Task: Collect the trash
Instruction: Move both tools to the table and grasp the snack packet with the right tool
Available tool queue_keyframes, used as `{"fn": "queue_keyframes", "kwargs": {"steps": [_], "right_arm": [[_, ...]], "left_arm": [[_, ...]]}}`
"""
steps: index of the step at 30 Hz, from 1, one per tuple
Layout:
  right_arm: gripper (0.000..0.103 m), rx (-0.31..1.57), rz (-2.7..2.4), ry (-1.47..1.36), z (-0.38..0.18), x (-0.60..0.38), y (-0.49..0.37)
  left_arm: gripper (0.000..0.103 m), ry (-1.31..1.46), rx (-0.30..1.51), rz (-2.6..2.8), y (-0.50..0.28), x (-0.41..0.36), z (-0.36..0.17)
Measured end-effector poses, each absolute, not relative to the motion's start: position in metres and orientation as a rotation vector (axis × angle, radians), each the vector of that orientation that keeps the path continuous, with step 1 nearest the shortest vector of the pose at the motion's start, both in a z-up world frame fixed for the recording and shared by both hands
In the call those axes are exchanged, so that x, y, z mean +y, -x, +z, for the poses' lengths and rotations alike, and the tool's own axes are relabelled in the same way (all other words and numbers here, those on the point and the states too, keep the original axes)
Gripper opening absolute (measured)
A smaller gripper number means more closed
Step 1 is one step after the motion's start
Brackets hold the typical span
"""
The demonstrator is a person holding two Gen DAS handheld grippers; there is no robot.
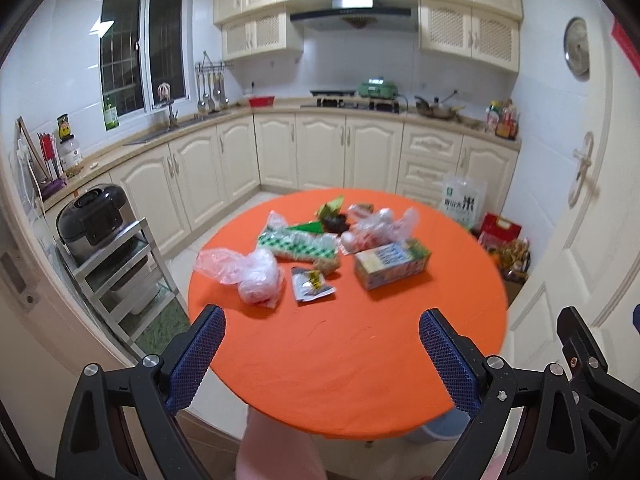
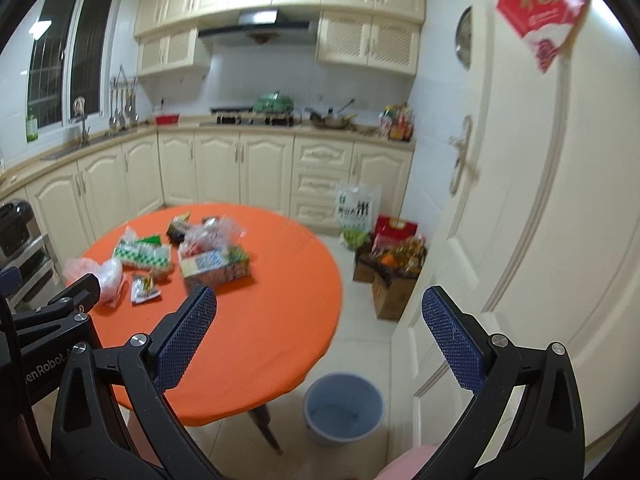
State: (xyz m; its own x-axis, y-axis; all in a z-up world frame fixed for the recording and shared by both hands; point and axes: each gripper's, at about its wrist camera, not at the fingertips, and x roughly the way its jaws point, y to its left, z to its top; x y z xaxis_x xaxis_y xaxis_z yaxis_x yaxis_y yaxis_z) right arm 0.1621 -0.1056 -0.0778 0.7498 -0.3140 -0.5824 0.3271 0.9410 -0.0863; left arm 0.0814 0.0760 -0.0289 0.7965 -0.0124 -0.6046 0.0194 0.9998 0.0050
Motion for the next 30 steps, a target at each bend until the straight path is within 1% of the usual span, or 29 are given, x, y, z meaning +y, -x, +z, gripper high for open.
{"fn": "queue_keyframes", "kwargs": {"steps": [6, 13, 22, 25, 30], "right_arm": [[0.103, 0.726, -0.318, -0.046, -0.107, -0.077, -0.200], [0.103, 0.832, -0.250, -0.055, -0.144, -0.041, -0.245], [0.103, 0.910, -0.141, -0.012, -0.173, 0.013, -0.314], [0.103, 0.946, -0.095, -0.005, -0.182, 0.024, -0.338], [0.100, 1.009, -0.061, 0.034, -0.203, 0.040, -0.377]], "left_arm": [[0.096, 0.013, 0.728, 0.006, -0.123, 0.109, -0.054], [0.095, 0.103, 0.876, -0.017, -0.177, 0.163, -0.093], [0.096, 0.195, 0.960, -0.014, -0.225, 0.232, -0.120], [0.096, 0.221, 0.969, -0.023, -0.241, 0.248, -0.124], [0.096, 0.228, 0.972, -0.005, -0.266, 0.264, -0.131]]}}
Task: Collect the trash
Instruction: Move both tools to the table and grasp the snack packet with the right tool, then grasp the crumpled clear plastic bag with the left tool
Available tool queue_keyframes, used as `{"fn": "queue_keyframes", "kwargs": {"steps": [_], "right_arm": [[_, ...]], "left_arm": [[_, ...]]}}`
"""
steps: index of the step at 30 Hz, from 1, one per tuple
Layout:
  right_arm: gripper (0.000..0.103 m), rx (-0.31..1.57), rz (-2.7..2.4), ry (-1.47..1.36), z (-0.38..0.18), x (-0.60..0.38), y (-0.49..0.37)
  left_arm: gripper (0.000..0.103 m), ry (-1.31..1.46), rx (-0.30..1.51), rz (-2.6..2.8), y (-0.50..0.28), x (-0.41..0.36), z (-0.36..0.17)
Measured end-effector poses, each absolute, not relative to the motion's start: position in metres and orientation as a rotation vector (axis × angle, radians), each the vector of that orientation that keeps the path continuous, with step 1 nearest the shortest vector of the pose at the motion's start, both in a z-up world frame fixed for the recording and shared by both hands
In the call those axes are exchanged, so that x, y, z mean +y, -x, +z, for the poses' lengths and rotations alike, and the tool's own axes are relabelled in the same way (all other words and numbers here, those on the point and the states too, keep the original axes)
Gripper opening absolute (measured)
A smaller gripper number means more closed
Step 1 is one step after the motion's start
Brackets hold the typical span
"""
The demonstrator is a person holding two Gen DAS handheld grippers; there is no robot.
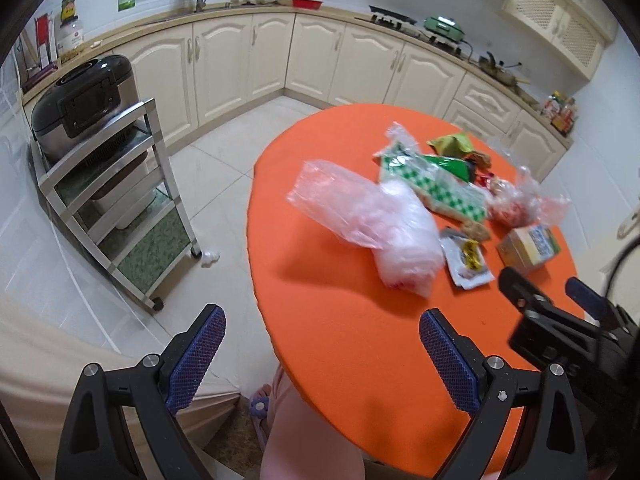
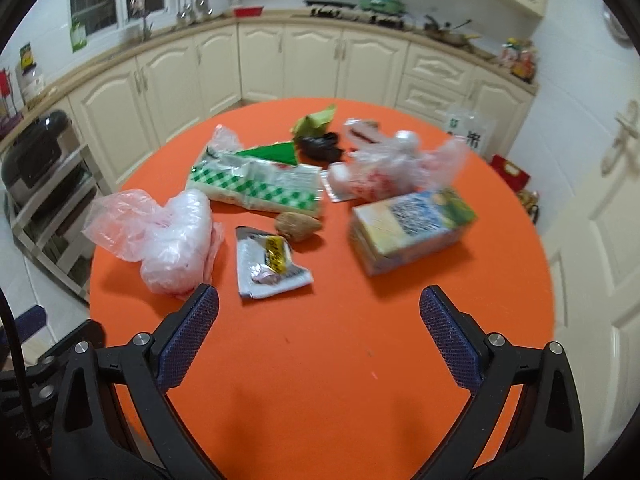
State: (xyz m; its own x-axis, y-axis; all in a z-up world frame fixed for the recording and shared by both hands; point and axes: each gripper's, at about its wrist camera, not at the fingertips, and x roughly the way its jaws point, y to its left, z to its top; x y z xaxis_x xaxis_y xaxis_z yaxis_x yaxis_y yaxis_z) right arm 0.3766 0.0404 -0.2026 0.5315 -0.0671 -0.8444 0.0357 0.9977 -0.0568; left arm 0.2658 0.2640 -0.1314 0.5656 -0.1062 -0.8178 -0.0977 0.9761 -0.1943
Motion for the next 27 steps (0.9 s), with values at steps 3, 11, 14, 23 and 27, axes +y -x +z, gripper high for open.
{"fn": "queue_keyframes", "kwargs": {"steps": [3, 11, 14, 23, 27], "right_arm": [[0.100, 1.039, -0.046, 0.051, -0.217, 0.049, -0.395], [0.082, 1.126, -0.010, 0.073, -0.256, 0.061, -0.425], [0.056, 1.129, 0.058, -0.015, -0.257, 0.055, -0.423], [0.029, 1.154, 0.111, -0.159, -0.248, 0.028, -0.403], [0.025, 1.152, 0.117, -0.183, -0.243, 0.013, -0.393]], "left_arm": [[0.096, 0.259, 0.997, -0.027, -0.282, 0.269, -0.140], [0.096, 0.412, 1.035, -0.133, -0.294, 0.300, -0.156], [0.096, 0.407, 1.028, -0.092, -0.292, 0.305, -0.154], [0.096, 0.421, 1.022, -0.144, -0.287, 0.278, -0.139], [0.096, 0.378, 1.020, -0.174, -0.293, 0.258, -0.132]]}}
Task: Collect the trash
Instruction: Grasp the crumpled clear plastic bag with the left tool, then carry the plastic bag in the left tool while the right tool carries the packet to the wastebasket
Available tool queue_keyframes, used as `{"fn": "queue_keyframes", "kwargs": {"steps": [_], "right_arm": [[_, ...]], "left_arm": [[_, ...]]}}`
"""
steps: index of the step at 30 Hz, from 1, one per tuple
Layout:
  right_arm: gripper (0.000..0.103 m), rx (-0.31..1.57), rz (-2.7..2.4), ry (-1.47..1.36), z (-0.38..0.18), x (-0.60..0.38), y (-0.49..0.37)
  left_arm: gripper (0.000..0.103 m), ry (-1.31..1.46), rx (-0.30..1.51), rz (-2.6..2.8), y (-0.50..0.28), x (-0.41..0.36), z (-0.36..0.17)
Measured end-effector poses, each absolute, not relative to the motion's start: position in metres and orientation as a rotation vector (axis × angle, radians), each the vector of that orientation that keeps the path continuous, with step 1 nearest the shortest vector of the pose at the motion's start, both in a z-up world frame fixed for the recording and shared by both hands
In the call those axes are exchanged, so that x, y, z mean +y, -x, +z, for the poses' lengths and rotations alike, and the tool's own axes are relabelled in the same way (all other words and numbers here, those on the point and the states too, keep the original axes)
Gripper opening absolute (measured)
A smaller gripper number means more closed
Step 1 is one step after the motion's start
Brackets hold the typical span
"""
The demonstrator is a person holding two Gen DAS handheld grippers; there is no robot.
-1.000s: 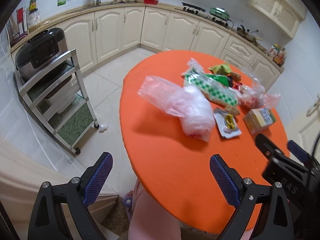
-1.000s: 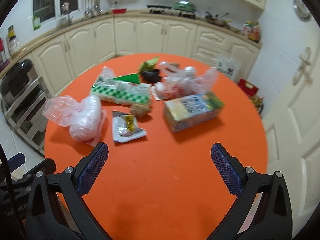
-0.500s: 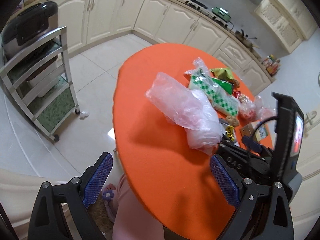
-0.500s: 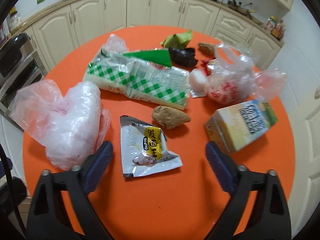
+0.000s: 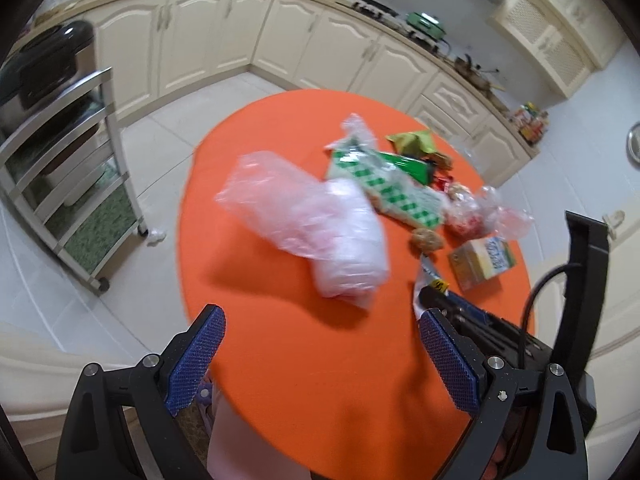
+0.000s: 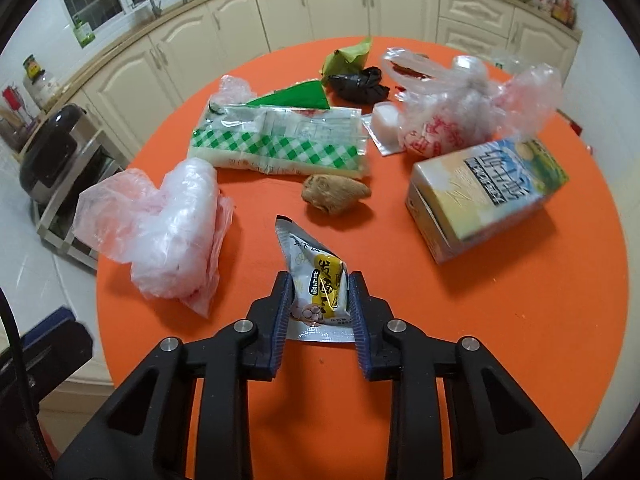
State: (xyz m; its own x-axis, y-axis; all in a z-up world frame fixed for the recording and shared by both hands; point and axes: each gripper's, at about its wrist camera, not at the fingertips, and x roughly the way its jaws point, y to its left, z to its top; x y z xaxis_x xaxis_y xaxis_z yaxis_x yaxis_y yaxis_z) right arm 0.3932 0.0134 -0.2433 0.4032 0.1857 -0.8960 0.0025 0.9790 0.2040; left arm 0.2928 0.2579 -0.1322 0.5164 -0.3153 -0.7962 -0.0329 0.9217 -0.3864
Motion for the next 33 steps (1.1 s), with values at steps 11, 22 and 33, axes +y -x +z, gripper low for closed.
{"fn": "queue_keyframes", "kwargs": {"steps": [11, 22, 33], "right_arm": [[0.024, 1.031, -0.041, -0.200, -0.208, -0.057, -0.373], [0.024, 1.044, -0.090, -0.245, -0.222, -0.078, -0.386], [0.009, 1.042, -0.081, -0.269, -0.219, -0.084, -0.373]], "left_arm": [[0.101, 0.311, 1.053, -0.154, -0.342, 0.214, -0.143], [0.058, 0.112, 1.026, 0.020, -0.379, 0.179, -0.176], [0.048, 0.089, 0.959, -0.001, -0.349, 0.165, -0.158]]}}
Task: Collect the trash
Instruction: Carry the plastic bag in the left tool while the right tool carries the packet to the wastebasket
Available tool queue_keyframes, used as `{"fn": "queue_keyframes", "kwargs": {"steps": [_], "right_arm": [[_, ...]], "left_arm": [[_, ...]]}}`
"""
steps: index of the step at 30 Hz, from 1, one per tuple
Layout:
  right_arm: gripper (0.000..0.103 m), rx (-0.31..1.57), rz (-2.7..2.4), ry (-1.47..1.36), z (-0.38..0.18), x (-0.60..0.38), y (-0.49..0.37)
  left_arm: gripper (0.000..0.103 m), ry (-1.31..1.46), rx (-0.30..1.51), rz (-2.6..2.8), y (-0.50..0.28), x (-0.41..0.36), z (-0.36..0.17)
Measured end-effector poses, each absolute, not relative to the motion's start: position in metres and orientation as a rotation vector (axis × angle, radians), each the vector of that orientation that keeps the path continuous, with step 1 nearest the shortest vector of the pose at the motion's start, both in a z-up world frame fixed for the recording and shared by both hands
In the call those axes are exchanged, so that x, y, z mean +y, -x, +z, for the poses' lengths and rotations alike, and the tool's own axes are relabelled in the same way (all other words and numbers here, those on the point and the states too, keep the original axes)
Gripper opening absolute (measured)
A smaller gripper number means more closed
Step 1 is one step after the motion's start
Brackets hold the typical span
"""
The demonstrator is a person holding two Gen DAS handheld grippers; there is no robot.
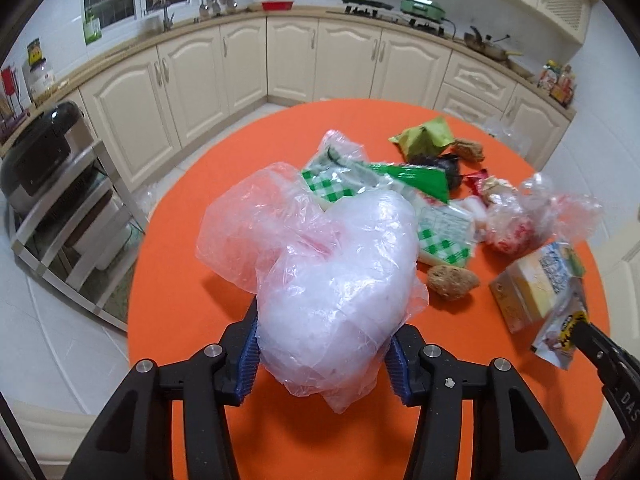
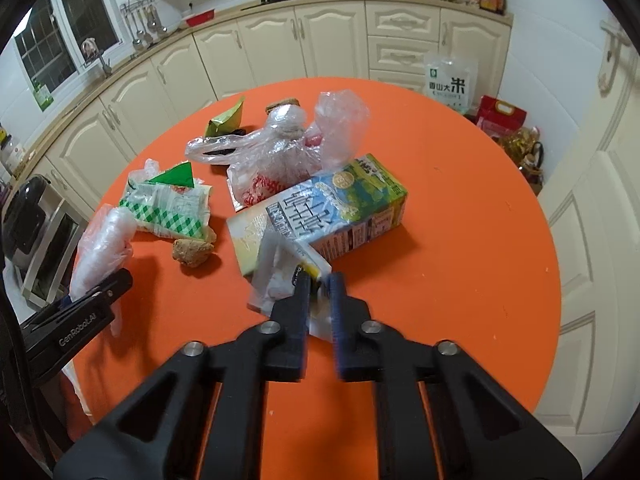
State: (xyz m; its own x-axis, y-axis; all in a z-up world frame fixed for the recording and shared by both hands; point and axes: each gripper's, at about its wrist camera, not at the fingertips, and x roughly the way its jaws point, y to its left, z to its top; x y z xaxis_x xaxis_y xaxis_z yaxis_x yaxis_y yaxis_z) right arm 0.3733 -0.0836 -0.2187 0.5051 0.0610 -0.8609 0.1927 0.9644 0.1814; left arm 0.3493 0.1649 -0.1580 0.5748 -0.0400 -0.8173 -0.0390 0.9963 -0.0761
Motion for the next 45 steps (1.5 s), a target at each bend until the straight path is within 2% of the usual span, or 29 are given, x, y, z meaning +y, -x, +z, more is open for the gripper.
{"fn": "queue_keyframes", "kwargs": {"steps": [10, 17, 24, 36, 45], "right_arm": [[0.009, 1.030, -0.091, -0.292, -0.211, -0.092, -0.348], [0.009, 1.029, -0.085, -0.346, -0.209, -0.100, -0.332], [0.008, 0.980, -0.175, -0.384, -0.196, -0.129, -0.301], [0.008, 0.907, -0.457, -0.510, -0.195, -0.247, -0.207], [0.008, 0.934, -0.640, -0.563, -0.213, -0.318, -0.165]], "left_arm": [[0.048, 0.043, 0.911, -0.041, -0.309, 0.137, -0.142], [0.048, 0.023, 0.924, -0.069, -0.281, 0.145, -0.130], [0.048, -0.020, 0.900, -0.145, -0.261, 0.115, -0.117], [0.049, -0.175, 0.895, -0.438, -0.227, -0.029, -0.119], [0.049, -0.298, 0.963, -0.646, -0.223, -0.141, -0.146]]}}
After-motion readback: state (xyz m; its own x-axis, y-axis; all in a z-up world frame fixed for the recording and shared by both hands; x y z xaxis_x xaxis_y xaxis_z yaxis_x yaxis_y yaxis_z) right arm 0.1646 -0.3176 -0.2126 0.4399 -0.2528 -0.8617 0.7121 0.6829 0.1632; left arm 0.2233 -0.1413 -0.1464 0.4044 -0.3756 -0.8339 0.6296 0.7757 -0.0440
